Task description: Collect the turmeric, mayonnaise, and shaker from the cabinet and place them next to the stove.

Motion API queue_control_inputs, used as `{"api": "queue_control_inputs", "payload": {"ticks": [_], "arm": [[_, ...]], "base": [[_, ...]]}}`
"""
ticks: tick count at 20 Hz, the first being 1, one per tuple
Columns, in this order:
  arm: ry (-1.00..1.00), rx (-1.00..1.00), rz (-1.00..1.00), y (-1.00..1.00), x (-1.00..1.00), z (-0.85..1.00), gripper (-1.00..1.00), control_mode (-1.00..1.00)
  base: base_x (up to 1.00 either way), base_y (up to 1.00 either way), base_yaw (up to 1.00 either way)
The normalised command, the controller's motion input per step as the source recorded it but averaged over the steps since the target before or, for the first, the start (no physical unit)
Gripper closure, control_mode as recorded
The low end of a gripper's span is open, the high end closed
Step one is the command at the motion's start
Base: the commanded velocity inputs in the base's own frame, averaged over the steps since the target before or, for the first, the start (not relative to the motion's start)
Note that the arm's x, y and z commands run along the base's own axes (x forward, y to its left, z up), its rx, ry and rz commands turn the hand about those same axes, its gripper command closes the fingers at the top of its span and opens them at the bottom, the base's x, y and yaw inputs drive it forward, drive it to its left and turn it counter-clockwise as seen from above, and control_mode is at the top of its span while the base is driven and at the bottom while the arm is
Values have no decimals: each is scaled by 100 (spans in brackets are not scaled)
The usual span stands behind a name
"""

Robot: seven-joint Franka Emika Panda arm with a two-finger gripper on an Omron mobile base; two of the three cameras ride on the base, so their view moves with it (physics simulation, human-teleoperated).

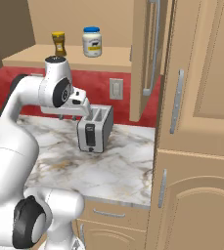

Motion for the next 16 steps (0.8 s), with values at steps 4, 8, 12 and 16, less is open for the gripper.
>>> {"api": "queue_control_inputs", "payload": {"ticks": [4, 8, 12, 16], "arm": [[-2, 0, 0, 0, -7, 0, -100, -100], [-15, 0, -13, -1, -18, 0, -100, -100], [-34, 0, -39, 0, -26, 3, -100, -100], [-32, 0, -42, -7, -17, 25, -100, -100]], "base": [[0, 0, 0], [0, 0, 0], [0, 0, 0], [0, 0, 0]]}}
